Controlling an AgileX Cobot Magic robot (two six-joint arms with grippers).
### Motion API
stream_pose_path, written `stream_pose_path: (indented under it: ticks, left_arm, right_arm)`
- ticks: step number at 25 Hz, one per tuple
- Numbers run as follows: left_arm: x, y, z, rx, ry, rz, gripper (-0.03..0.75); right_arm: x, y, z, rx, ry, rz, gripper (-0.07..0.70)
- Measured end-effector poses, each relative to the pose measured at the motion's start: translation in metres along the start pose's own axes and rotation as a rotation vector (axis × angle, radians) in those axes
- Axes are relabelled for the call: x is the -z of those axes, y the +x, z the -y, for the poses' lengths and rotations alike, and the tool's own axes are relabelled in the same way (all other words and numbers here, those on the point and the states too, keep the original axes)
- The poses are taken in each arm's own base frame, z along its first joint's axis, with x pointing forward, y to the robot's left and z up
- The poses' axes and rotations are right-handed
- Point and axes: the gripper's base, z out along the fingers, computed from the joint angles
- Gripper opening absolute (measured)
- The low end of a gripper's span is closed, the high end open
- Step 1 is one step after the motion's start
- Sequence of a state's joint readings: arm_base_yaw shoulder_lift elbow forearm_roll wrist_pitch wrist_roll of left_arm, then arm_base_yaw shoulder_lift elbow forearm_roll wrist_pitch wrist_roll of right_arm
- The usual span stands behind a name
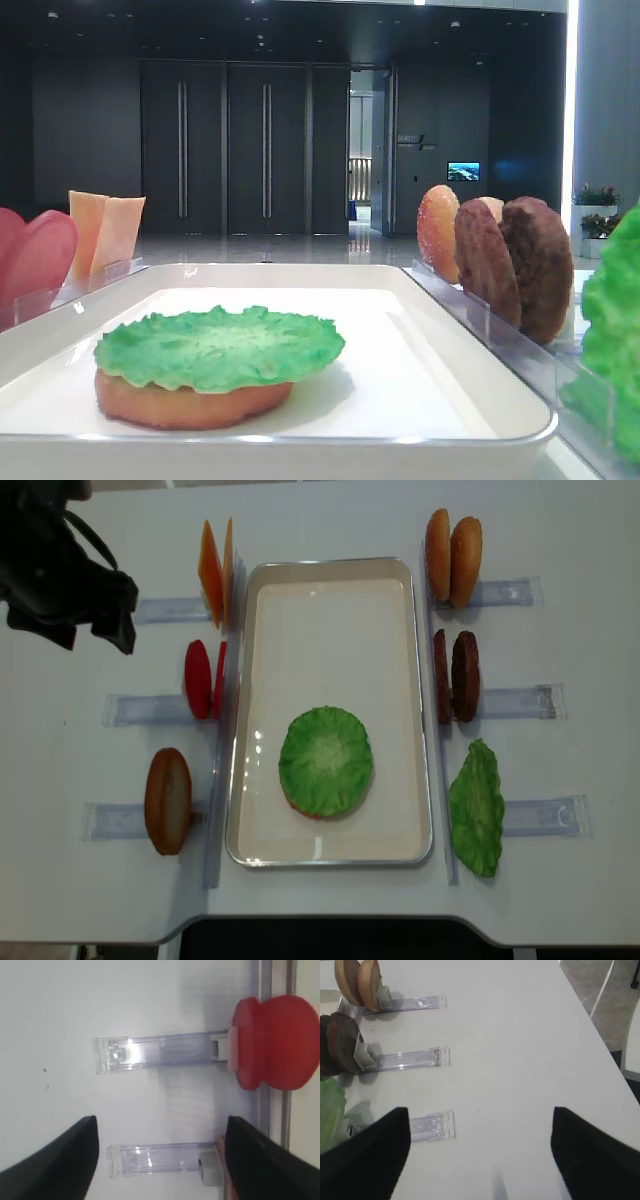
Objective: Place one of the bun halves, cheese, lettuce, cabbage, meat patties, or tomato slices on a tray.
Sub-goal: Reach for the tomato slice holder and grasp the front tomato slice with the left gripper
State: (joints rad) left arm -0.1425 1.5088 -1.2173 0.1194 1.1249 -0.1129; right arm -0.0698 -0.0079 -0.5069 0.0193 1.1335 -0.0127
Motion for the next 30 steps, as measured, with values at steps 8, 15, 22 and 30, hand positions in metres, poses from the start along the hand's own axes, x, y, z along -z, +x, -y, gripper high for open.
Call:
stream_pose_path:
  ticks: [8,15,22,30]
  left_arm:
    - [0.000,-0.002,0.037,0.009,0.031,0.039,0.597]
    - [-0.023,-0.006,0.072,-0.007,0.045,-0.005,0.597]
    - [-0.035,-0.027,0.087,0.015,0.074,-0.024,0.597]
    - [-0.053,-0.038,0.098,0.030,0.089,-0.114,0.597]
  right_arm:
    - [0.000,0.000,0.000,0.000,0.000,0.000,0.549]
    - [0.000,0.000,0.000,0.000,0.000,0.000,0.549]
    - [0.000,0.000,0.000,0.000,0.000,0.000,0.549]
    - [0.000,0.000,0.000,0.000,0.000,0.000,0.549]
